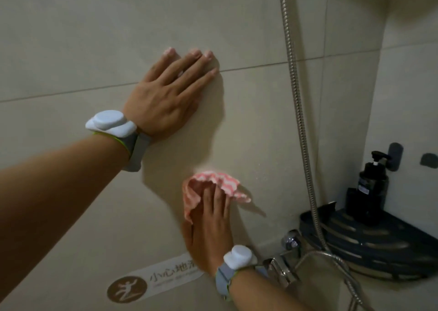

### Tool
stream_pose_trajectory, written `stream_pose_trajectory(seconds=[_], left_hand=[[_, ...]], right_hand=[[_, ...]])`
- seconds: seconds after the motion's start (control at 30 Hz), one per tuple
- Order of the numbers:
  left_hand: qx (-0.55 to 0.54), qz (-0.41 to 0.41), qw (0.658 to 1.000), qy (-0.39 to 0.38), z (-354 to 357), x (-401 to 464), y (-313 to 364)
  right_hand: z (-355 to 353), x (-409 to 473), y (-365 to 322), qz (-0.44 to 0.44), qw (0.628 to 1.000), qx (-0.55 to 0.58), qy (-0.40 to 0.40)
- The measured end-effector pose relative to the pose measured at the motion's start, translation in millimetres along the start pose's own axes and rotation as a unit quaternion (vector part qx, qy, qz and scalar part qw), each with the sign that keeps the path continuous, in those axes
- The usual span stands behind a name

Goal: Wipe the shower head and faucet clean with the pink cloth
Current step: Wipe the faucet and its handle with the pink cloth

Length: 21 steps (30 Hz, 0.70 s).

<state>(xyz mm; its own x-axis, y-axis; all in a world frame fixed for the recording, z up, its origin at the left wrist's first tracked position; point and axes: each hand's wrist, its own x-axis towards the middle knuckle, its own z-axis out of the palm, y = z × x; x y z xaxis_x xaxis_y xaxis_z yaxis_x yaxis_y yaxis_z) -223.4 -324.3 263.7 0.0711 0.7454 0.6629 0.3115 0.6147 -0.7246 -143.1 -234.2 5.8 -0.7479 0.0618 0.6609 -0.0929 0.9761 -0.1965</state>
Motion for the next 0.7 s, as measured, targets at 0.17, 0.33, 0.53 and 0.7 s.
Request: stream_pose_trajectory(seconds=[0.17, 0.33, 0.53, 0.7], left_hand=[[0.000, 0.008, 1.000, 0.017, 0, 0, -1], [0.002, 0.009, 0.999, 0.030, 0, 1, 1], [-0.021, 0.000, 1.000, 0.018, -5, 3, 3], [-0.073, 0.092, 0.993, -0.013, -3, 14, 50]], right_hand=[[-29, 48, 37, 0.078, 0.992, 0.033, 0.090], [-69, 114, 96, 0.224, 0.931, 0.138, 0.253], [-16, 50, 64, 0.238, 0.951, 0.128, 0.150], [26, 10, 16, 0.047, 0.995, 0.037, 0.084]])
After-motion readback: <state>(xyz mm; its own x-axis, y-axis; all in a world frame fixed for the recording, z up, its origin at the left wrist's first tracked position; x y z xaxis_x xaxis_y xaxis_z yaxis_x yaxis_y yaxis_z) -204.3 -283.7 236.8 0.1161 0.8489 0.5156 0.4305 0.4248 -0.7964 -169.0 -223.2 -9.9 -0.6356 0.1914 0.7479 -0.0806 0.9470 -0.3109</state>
